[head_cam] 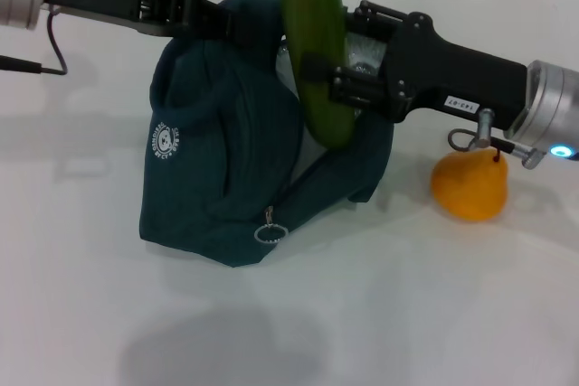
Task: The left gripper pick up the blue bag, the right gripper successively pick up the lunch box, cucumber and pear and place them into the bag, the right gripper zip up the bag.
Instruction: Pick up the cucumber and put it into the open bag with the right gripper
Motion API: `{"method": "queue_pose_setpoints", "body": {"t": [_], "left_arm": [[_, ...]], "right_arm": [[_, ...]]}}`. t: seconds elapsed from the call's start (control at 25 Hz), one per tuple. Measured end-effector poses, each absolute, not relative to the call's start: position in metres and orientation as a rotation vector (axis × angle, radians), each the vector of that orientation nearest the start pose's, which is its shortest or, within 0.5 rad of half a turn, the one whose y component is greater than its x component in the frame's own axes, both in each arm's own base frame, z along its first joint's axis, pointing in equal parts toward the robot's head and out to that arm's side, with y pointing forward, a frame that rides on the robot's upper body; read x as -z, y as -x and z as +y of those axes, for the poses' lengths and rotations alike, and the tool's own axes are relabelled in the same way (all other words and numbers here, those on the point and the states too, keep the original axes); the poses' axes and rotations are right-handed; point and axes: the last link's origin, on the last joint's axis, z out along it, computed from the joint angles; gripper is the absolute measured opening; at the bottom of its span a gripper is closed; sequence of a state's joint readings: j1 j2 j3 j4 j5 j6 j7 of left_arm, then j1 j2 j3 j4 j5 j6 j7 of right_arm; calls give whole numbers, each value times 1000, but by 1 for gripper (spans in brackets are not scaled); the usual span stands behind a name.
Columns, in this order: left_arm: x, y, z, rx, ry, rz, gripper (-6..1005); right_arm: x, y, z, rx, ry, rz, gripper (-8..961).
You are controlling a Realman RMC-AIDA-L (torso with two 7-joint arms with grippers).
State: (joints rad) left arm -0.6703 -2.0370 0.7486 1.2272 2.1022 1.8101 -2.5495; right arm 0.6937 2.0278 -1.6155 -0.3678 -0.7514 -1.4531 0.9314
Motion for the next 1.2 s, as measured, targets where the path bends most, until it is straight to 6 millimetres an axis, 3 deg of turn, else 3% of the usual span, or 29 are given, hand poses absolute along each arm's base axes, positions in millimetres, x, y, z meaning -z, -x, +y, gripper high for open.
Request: {"method": "queue_pose_setpoints", "body": {"t": [0.4,0.64,1.2], "left_arm": [[-88,160,363,521,2648,-1393,44],[-88,160,362,522,2649,-1394,44],[-88,160,362,521,2650,-1394,44]], "right_arm": [[50,-145,353,-1299,2603,128,639],[59,-149,350,-1256,2631,162,639],[58,-159,344,-1258,2614,208,651]]}}
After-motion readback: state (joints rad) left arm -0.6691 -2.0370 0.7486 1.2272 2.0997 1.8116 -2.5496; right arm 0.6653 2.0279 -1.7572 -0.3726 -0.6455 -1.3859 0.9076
